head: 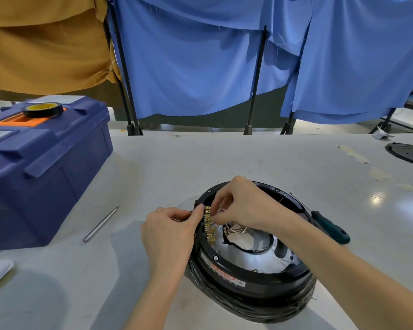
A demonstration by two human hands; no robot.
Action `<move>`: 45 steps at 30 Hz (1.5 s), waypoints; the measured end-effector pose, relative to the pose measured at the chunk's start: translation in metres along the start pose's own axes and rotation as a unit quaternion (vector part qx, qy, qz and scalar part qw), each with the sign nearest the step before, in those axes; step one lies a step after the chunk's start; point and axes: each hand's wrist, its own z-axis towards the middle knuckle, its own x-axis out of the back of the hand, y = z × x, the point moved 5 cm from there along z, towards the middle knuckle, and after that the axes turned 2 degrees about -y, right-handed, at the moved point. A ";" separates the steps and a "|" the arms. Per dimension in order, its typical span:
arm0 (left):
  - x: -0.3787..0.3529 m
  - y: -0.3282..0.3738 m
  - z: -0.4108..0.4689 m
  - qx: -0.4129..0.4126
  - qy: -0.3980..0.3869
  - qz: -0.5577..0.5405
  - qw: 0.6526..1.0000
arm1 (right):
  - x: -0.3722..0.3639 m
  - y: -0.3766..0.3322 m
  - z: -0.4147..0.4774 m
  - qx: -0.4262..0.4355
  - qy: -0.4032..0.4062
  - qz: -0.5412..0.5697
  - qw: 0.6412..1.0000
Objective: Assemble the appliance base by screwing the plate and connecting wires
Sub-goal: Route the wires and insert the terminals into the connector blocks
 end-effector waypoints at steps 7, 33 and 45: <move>0.003 0.004 -0.003 -0.019 0.021 0.033 0.999 | -0.006 -0.006 -0.002 0.064 0.014 -0.112 0.992; -0.002 0.004 -0.002 -0.040 0.026 0.047 0.998 | -0.008 -0.009 -0.006 0.128 -0.007 -0.208 0.970; -0.004 0.003 -0.003 -0.048 0.031 0.051 0.997 | -0.008 -0.001 -0.003 0.146 0.033 -0.092 0.984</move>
